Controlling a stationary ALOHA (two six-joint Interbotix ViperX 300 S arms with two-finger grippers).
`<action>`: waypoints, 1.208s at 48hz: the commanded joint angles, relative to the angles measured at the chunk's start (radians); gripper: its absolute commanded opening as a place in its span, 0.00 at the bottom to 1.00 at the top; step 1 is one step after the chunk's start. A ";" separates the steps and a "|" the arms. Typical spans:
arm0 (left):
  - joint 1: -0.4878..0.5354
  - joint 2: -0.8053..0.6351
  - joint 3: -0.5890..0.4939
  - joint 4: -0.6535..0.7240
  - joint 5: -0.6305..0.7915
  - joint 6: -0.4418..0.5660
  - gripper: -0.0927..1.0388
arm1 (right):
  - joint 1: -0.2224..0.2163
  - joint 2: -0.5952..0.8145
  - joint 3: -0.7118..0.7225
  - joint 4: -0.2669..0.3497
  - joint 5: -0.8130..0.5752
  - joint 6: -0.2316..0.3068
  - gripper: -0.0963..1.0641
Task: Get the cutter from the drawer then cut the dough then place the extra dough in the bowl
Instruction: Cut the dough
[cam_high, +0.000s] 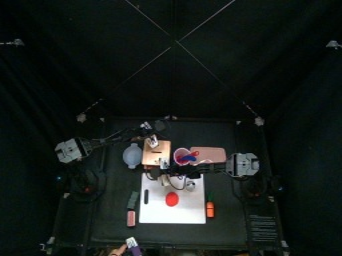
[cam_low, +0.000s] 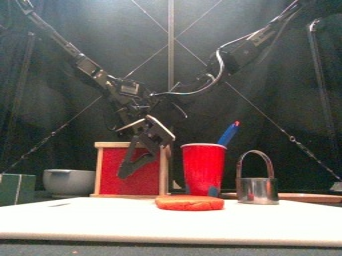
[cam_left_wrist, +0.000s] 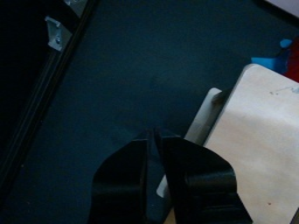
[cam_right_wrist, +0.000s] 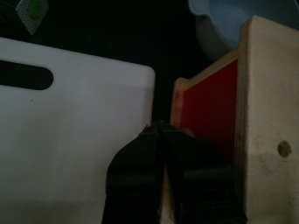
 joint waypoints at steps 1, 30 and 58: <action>-0.003 -0.009 -0.026 -0.002 -0.026 -0.003 0.58 | 0.020 -0.051 -0.026 0.005 0.000 0.003 0.28; 0.014 -0.132 -0.023 -0.023 -0.183 -0.006 0.59 | 0.163 -0.377 0.170 0.173 0.087 0.005 0.28; -0.219 -0.341 0.282 -0.173 -0.650 -0.002 0.59 | 0.158 -0.712 0.497 0.344 0.204 0.005 0.28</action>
